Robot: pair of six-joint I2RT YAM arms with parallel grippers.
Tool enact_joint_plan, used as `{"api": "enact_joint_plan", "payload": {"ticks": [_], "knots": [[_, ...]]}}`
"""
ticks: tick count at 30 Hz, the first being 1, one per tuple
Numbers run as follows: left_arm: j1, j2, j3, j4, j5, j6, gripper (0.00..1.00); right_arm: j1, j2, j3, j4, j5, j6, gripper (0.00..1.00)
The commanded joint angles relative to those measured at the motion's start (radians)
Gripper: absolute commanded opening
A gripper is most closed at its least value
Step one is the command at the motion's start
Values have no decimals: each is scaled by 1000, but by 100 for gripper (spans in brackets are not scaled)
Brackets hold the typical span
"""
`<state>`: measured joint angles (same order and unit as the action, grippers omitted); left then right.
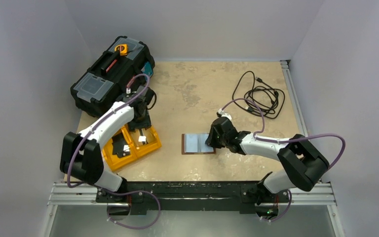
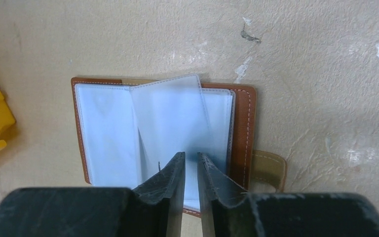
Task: Take the credit cards out of the card holder
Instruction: Place the credit card in the storage box, then remove the credit card from the card holder.
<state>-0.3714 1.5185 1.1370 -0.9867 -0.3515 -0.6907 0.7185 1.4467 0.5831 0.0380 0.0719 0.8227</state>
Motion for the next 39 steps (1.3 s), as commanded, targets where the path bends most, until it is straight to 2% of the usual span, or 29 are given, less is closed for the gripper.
{"api": "enact_joint_plan", "payload": {"ticks": [1,3,10,20,31,39], "knots": [[5,-126,11,53,111,47,50,44,-4,61,-177,99,-47,18],[5,-171,-3,73,179,63,55,86,7,108,-208,128,-42,21],[-7,-300,-53,107,340,68,58,226,127,287,-291,212,-17,31],[-80,-350,-102,130,385,63,59,257,232,405,-400,312,-5,54],[-96,-356,-122,153,399,45,59,289,260,506,-451,347,-20,55],[-96,-355,-135,155,403,43,59,289,323,485,-431,324,-4,54]]}}
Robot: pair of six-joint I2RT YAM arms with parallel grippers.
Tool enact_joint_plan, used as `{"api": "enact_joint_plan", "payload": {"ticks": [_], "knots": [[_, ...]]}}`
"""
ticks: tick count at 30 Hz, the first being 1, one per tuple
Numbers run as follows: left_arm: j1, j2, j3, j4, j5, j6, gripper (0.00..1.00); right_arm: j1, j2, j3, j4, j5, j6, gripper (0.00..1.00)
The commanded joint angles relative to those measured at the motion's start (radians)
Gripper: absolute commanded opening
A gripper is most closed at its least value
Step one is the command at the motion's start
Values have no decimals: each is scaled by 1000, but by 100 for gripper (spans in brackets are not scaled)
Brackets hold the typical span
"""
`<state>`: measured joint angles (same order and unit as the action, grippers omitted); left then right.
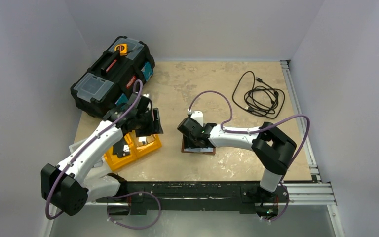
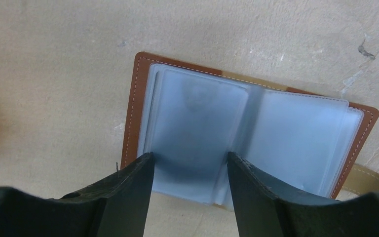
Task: Take the credit cards out of the card holder
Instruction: Remove the credit card from the card holder.
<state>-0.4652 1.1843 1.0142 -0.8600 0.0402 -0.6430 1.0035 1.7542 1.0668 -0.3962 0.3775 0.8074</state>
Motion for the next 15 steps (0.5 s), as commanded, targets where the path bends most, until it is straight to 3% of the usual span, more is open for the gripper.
{"api": "enact_joint_plan", "payload": {"ticks": [1,4,9,15], "knots": [[-4,-21,-14,29,11,-4,59,4,19,-13,12,9,13,54],[-5,-19,-20,36,12,-8,59,4,35,-32,23,10,9,51],[-32,-1,-31,52,14,-32,59,4,10,-105,86,-56,15,32],[-105,59,-68,128,76,-92,59,4,-70,-205,210,-151,-6,20]]}}
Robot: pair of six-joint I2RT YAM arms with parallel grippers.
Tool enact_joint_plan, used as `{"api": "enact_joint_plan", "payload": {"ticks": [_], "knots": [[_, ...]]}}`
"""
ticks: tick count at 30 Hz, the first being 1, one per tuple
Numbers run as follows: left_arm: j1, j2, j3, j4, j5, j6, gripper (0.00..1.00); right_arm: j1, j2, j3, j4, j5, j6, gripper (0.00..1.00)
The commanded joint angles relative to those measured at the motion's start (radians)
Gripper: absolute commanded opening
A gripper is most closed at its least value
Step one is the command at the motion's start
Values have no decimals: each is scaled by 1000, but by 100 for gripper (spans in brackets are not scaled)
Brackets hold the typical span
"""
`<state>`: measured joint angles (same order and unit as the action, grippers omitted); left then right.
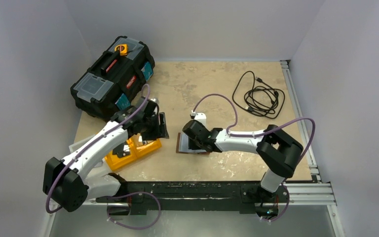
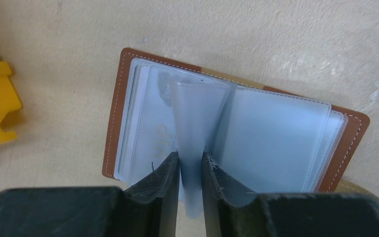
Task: Take the credit cards out of the card holder
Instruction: Remove the credit card from the card holder.
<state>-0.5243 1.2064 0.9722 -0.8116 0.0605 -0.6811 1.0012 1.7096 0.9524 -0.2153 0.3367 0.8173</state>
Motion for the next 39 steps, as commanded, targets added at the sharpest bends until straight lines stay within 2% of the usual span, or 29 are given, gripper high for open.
{"api": "enact_joint_plan", "payload": {"ticks": [1,9,23,26,32,39], "knots": [[-60,52,-34,97,66,-65,58,7,-37,-109,47,-123,-18,18],[-117,164,-67,251,157,-129,51,5,-82,-225,146,-201,-19,11],[-145,374,-33,355,223,-116,38,-6,-74,-271,182,-220,-8,8],[-150,395,-38,371,226,-117,37,-8,-74,-274,184,-222,-10,7],[-156,422,-44,397,232,-131,30,-13,-79,-273,184,-223,-14,7],[-164,380,-41,336,166,-131,31,-18,-79,-274,187,-227,-16,7]]}}
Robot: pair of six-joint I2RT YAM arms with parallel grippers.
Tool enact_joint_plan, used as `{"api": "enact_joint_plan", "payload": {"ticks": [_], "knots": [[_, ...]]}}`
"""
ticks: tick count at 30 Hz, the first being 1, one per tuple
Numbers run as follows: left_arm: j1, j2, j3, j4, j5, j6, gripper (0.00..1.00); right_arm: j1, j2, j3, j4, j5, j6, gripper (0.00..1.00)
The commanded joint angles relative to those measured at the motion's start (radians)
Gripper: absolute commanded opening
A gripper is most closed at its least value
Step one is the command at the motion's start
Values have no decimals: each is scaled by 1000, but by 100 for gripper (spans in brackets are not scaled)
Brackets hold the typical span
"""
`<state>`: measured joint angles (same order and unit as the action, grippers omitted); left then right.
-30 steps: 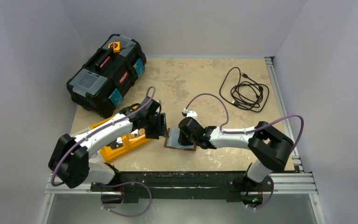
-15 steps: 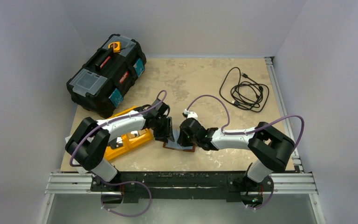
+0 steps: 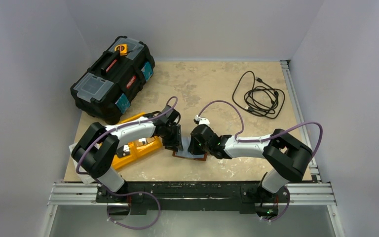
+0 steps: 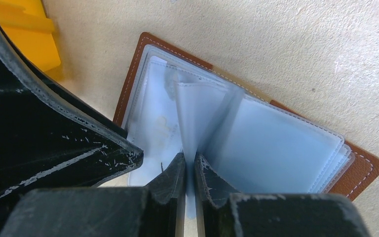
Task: Take the credit cards out of the card holder
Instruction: Remove the credit card from the card holder.
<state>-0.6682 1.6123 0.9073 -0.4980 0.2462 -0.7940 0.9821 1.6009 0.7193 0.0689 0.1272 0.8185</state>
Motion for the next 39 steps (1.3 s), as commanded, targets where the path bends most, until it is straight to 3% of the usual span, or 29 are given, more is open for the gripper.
{"api": "enact_joint_plan", "payload": {"ticks": [1,8,20,26,30,34,39], "knots": [[-21,-41,24,12,-30,-19,31,0,30,-41,-95,-19,-18,7],[-32,-124,34,-29,-48,-8,35,-2,38,-41,-92,-22,-17,6],[-38,-26,28,30,-38,-10,34,-5,27,-41,-100,-18,-18,6],[-39,21,4,108,6,-33,30,-6,14,-43,-107,-16,-18,6],[-38,19,-11,121,8,-53,19,-6,1,-27,-123,-12,-28,7],[-39,-30,-33,93,-27,-80,2,-8,-27,16,-162,1,-48,17],[-40,-131,-77,42,-87,-136,0,-10,-79,71,-213,12,-69,36]]}}
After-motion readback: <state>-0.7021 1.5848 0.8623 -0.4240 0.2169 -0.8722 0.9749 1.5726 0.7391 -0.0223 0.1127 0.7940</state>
